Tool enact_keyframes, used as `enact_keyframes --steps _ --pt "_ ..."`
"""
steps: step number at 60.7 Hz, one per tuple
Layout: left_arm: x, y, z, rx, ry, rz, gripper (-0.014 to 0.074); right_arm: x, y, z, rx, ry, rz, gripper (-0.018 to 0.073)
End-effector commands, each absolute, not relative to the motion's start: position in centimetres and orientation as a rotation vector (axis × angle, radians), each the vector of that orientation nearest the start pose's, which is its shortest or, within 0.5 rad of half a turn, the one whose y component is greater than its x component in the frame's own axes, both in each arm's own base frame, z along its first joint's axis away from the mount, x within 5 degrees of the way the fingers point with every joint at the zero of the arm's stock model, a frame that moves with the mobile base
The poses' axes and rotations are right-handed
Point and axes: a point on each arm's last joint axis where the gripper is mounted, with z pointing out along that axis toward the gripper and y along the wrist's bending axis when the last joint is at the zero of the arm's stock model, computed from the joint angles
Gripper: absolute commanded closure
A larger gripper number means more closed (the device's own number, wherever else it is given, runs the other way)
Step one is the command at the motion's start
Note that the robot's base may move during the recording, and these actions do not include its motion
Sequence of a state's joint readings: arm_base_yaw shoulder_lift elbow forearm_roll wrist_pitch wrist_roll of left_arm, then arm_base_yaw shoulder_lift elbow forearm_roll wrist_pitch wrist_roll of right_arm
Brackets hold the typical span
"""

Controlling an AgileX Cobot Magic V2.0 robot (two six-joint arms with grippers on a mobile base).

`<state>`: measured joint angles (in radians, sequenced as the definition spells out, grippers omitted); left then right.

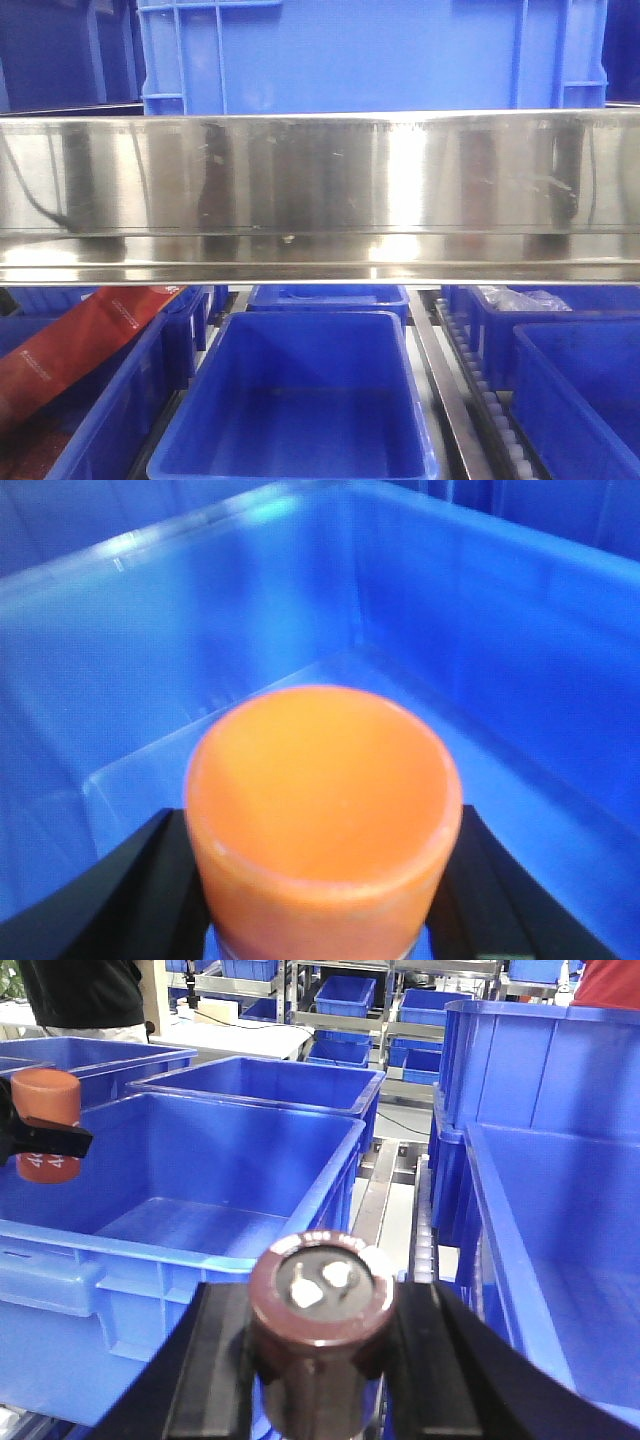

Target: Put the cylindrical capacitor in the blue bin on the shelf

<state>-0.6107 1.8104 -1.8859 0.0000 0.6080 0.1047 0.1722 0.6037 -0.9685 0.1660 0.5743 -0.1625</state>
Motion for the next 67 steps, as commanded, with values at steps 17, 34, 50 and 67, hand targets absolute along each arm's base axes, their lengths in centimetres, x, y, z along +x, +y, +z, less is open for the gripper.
enact_keyframes --steps 17,34,50,67 --pt "34.2 -24.3 42.9 0.709 1.895 -0.341 -0.0012 9.0 2.4 44.0 -0.226 1.625 0.183 0.0575" --pt "29.7 -20.9 47.0 0.728 1.950 -0.325 0.0165 9.0 2.4 44.0 -0.226 1.625 0.183 0.0575" --pt "24.5 -15.8 48.5 0.697 1.999 -0.283 0.0532 9.0 2.4 44.1 -0.225 1.621 0.182 0.0575" --pt "16.8 -8.8 47.0 0.537 1.922 -0.273 0.0546 9.0 2.4 44.1 -0.225 1.621 0.182 0.0575"
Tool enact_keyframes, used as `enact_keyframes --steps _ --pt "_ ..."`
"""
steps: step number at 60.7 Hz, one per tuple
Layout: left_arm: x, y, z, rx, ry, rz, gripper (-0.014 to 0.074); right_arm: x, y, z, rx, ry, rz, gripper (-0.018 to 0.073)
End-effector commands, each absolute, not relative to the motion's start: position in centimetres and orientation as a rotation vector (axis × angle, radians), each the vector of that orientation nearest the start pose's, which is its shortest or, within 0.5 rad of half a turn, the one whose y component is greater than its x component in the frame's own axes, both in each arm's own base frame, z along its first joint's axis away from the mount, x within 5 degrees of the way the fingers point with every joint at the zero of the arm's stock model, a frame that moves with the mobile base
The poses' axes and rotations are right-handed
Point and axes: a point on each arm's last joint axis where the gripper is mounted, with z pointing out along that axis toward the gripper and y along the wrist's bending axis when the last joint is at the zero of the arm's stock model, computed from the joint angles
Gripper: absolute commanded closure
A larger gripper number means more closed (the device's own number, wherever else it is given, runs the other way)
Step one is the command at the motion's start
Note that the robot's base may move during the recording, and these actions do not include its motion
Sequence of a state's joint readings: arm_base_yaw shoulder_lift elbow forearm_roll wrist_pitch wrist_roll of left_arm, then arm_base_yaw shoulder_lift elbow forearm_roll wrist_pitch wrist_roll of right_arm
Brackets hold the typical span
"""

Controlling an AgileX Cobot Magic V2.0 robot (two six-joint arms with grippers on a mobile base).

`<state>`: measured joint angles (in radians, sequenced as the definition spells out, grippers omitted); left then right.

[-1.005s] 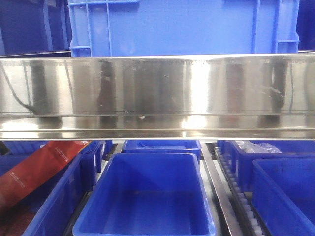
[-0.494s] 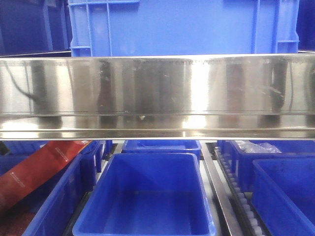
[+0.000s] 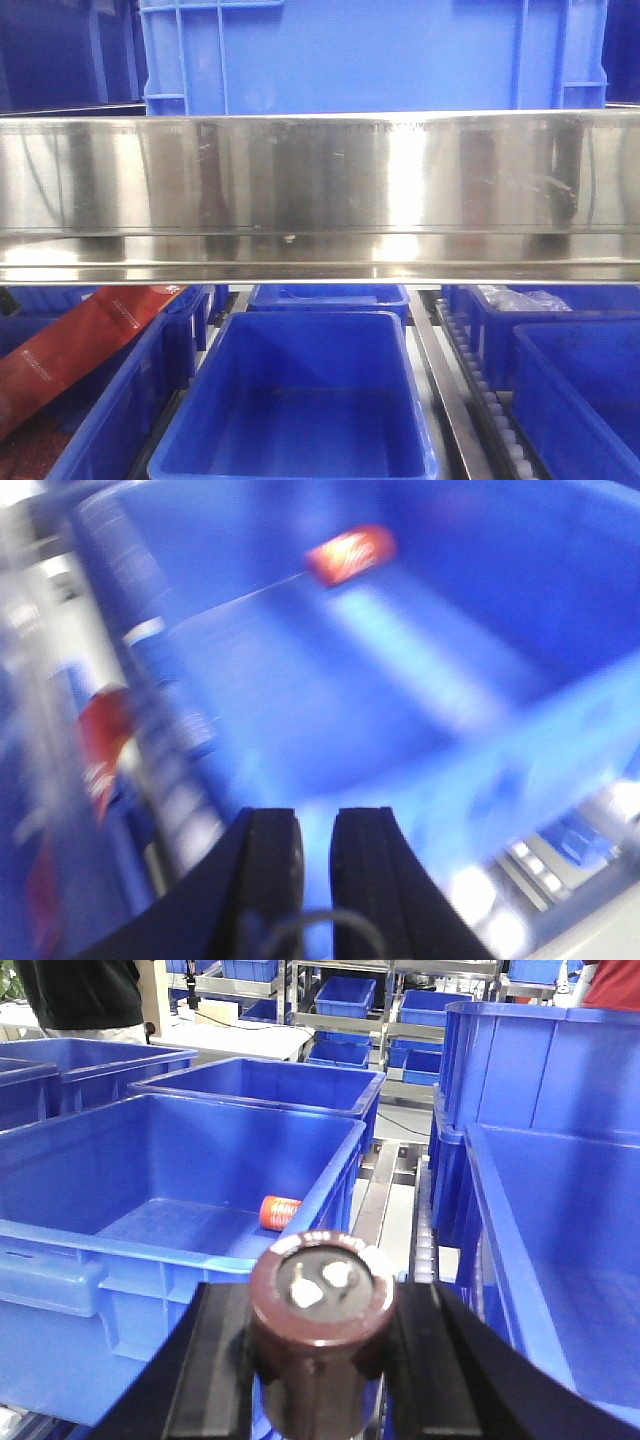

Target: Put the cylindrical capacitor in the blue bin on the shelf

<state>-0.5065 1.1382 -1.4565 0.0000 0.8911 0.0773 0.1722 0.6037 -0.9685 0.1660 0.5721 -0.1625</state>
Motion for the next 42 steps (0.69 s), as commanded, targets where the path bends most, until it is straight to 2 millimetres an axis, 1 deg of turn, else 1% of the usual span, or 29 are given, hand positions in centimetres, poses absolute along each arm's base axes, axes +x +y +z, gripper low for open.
enact_keyframes --steps 1,8,11,15,22,28,32,38,42 --pt "16.4 -8.5 46.9 0.527 1.916 -0.270 0.0546 9.0 2.4 44.1 -0.225 1.621 0.182 0.0575" --pt "13.4 -6.2 45.5 0.449 1.885 -0.270 0.0552 9.1 2.4 44.1 -0.223 1.614 0.184 0.0575" --pt "12.3 -5.4 44.7 0.421 1.881 -0.260 0.0552 9.1 2.4 44.1 -0.222 1.614 0.187 0.0575" --pt "10.8 -4.5 43.5 0.395 1.871 -0.246 0.0552 9.0 2.4 44.1 -0.223 1.617 0.187 0.0575" --pt "8.8 -3.2 41.5 0.359 1.864 -0.224 0.0552 9.2 2.4 44.0 -0.223 1.623 0.187 0.0575" --pt "7.4 -2.5 40.1 0.331 1.860 -0.208 0.0552 10.0 2.5 43.8 -0.225 1.648 0.187 0.0575" --pt "6.6 -2.1 39.6 0.312 1.847 -0.198 0.0552 10.7 2.7 44.1 -0.225 1.657 0.187 0.0575" --pt "5.9 -1.8 39.5 0.292 1.827 -0.188 0.0552 12.3 3.0 45.2 -0.234 1.666 0.194 0.0575" --pt "5.8 -1.7 39.6 0.286 1.820 -0.185 0.0552 13.2 3.6 46.5 -0.260 1.652 0.214 0.0575"
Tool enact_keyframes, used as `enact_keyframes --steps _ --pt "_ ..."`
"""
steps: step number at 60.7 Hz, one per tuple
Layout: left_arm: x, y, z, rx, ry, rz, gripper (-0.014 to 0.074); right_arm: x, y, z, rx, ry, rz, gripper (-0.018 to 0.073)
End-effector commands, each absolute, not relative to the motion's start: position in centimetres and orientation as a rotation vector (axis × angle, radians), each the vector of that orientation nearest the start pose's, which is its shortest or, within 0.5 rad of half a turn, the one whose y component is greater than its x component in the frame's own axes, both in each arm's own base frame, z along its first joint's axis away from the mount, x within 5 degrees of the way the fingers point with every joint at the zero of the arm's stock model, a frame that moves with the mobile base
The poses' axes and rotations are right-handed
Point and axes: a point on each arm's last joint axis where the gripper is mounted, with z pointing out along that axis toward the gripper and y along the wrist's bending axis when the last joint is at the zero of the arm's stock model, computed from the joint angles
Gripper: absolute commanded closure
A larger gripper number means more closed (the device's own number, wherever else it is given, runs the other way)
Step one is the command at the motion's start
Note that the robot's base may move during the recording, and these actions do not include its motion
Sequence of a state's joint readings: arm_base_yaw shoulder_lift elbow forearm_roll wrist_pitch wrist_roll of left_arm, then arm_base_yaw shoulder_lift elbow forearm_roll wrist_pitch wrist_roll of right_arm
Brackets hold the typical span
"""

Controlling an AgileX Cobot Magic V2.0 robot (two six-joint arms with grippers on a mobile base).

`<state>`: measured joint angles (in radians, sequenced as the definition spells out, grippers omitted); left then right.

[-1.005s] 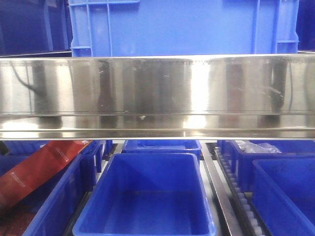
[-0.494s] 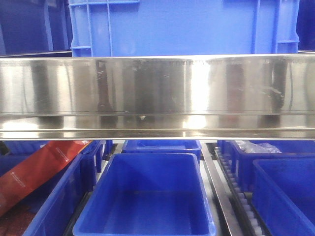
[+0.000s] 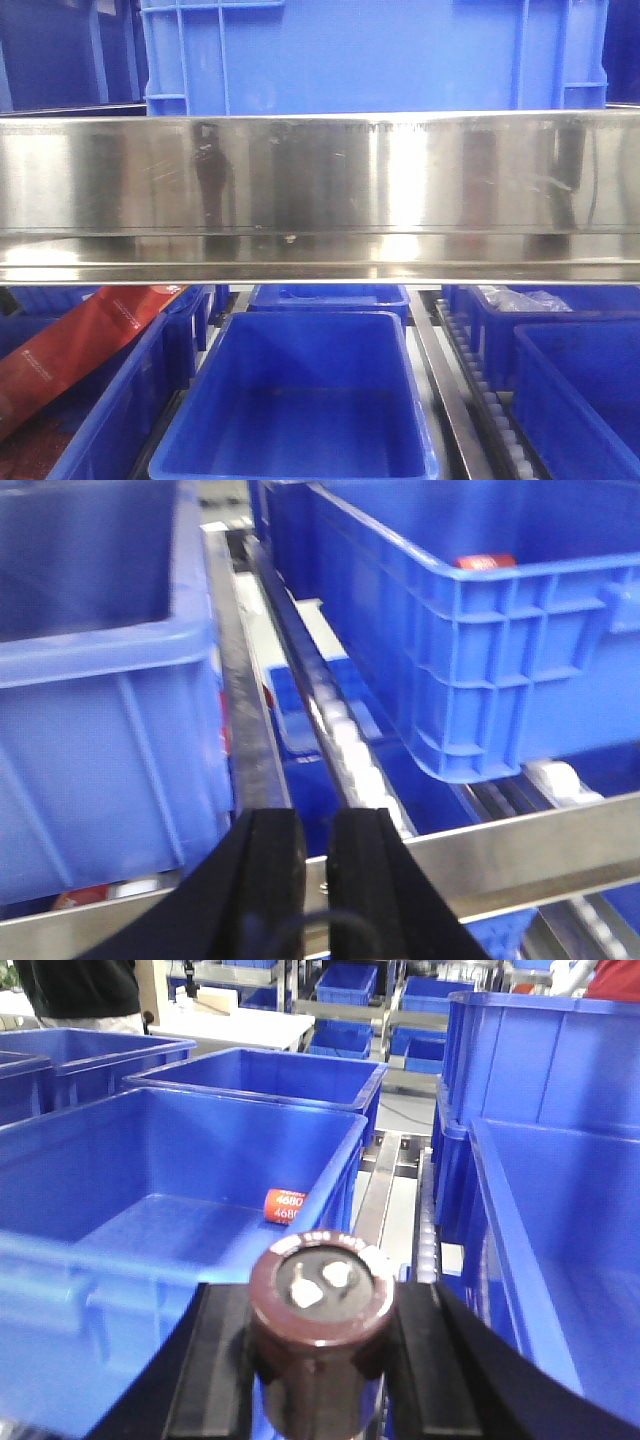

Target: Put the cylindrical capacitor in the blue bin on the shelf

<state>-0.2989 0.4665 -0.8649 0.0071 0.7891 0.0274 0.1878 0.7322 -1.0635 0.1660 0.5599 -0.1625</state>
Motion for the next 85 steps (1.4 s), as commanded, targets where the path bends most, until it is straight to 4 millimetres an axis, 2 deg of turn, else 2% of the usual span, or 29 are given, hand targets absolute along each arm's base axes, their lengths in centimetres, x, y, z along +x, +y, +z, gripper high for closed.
enact_keyframes --steps 1,7,15,29,37,46,57,64,68,80,85 --pt "5.8 -1.7 39.6 0.286 1.820 -0.185 0.0552 13.6 3.8 47.0 -0.269 1.649 0.217 0.0575" --pt "5.7 -1.7 39.6 0.286 1.823 -0.191 0.0552 15.4 5.4 48.9 -0.339 1.629 0.256 0.0575" --pt "5.7 -1.7 39.6 0.286 1.823 -0.191 0.0552 19.1 8.3 50.5 -0.422 1.662 0.317 0.0575" --pt "5.7 -1.7 39.6 0.286 1.823 -0.191 0.0552 26.3 12.3 49.6 -0.504 1.845 0.363 0.0575" --pt "5.7 -1.7 39.6 0.286 1.823 -0.191 0.0552 30.6 14.1 47.2 -0.534 1.957 0.360 0.0575" --pt "5.7 -1.7 39.6 0.286 1.823 -0.191 0.0552 34.4 15.7 43.7 -0.552 2.052 0.354 0.0575" --pt "5.7 -1.7 39.6 0.286 1.823 -0.191 0.0552 36.8 16.8 40.2 -0.567 2.149 0.358 0.0575" --pt "5.7 -1.7 39.6 0.286 1.823 -0.191 0.0552 37.5 17.1 39.3 -0.568 2.169 0.359 0.0570" --pt "5.7 -1.7 39.6 0.286 1.823 -0.191 0.0552 37.5 17.1 39.3 -0.567 2.168 0.359 0.0496" --pt "5.7 -1.7 39.6 0.286 1.823 -0.191 0.0552 37.3 17.0 39.4 -0.569 2.170 0.360 -0.0010" --pt "5.7 -1.7 39.6 0.286 1.823 -0.191 0.0552 37.0 16.9 39.9 -0.568 2.158 0.361 0.0001"
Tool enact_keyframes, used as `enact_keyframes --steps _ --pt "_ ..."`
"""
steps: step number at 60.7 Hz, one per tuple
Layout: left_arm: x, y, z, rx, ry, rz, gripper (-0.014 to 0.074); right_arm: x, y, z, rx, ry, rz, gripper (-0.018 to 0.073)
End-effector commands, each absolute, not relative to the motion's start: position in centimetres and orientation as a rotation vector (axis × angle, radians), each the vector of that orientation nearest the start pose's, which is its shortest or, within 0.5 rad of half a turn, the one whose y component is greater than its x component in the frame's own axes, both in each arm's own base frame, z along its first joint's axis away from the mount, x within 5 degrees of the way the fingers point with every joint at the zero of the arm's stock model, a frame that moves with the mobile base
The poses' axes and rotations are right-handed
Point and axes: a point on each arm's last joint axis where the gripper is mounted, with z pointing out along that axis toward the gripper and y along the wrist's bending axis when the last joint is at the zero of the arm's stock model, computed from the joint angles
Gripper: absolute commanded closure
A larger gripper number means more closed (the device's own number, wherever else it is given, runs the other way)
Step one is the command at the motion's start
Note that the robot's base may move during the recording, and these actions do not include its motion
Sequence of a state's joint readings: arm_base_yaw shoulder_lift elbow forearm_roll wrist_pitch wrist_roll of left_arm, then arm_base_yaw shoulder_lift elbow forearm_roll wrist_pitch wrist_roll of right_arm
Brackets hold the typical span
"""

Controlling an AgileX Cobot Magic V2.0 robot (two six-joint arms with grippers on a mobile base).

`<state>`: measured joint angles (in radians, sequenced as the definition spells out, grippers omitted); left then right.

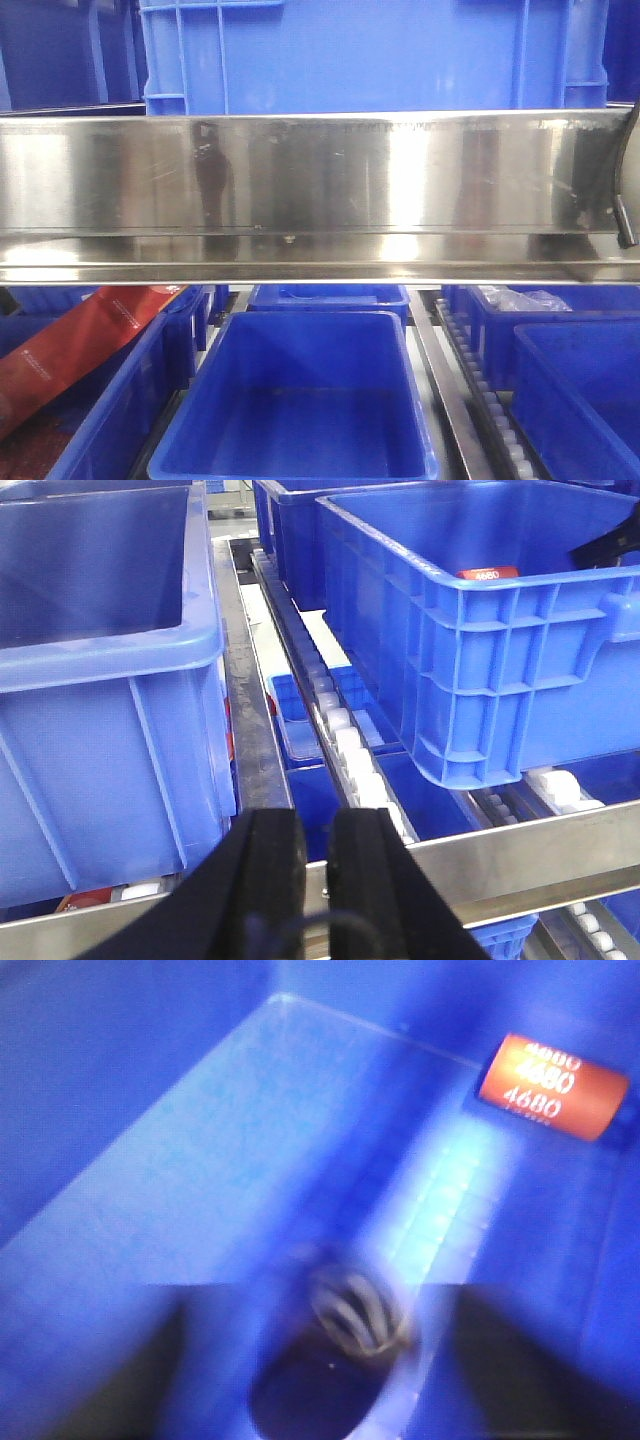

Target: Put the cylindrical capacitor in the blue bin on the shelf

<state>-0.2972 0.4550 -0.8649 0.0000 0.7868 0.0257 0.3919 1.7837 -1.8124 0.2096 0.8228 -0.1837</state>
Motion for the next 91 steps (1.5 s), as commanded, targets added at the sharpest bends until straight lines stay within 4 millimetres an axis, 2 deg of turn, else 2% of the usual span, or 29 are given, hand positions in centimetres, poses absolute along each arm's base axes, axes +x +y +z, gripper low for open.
enact_keyframes --steps 1,9,16,21,31,39,45,52,72,82,91 --pt "5.7 -1.7 39.6 0.286 1.823 -0.191 0.0552 36.9 16.9 40.1 -0.567 2.154 0.361 0.0009" --pt "5.7 -1.7 39.6 0.286 1.823 -0.191 0.0552 35.8 16.4 41.9 -0.557 2.103 0.366 0.0099" --pt "5.7 -1.7 39.6 0.286 1.823 -0.191 0.0552 34.4 15.5 43.9 -0.543 2.054 0.366 0.0243" --pt "5.7 -1.7 39.6 0.286 1.821 -0.192 0.0552 33.1 14.5 45.6 -0.524 2.015 0.361 0.0383" --pt "5.7 -1.7 39.6 0.286 1.821 -0.192 0.0552 29.6 11.7 48.8 -0.475 1.947 0.338 0.0612" --pt "5.8 -1.7 39.6 0.284 1.813 -0.192 0.0552 26.3 9.5 49.6 -0.424 1.892 0.310 0.0676" --pt "5.8 -1.7 39.7 0.284 1.809 -0.193 0.0552 23.8 7.9 48.9 -0.387 1.857 0.280 0.0693" --pt "5.8 -1.7 39.8 0.281 1.793 -0.194 0.0552 20.5 6.8 47.3 -0.366 1.812 0.258 0.0692" --pt "5.9 -1.7 40.0 0.278 1.768 -0.190 0.0552 12.5 4.1 39.8 -0.314 1.691 0.225 0.0692" --pt "5.9 -1.7 40.0 0.279 1.770 -0.190 0.0552 10.0 3.4 36.9 -0.309 1.676 0.224 0.0692" --pt "5.9 -1.7 40.0 0.279 1.770 -0.188 0.0552 8.8 3.0 36.0 -0.303 1.645 0.224 0.0692"
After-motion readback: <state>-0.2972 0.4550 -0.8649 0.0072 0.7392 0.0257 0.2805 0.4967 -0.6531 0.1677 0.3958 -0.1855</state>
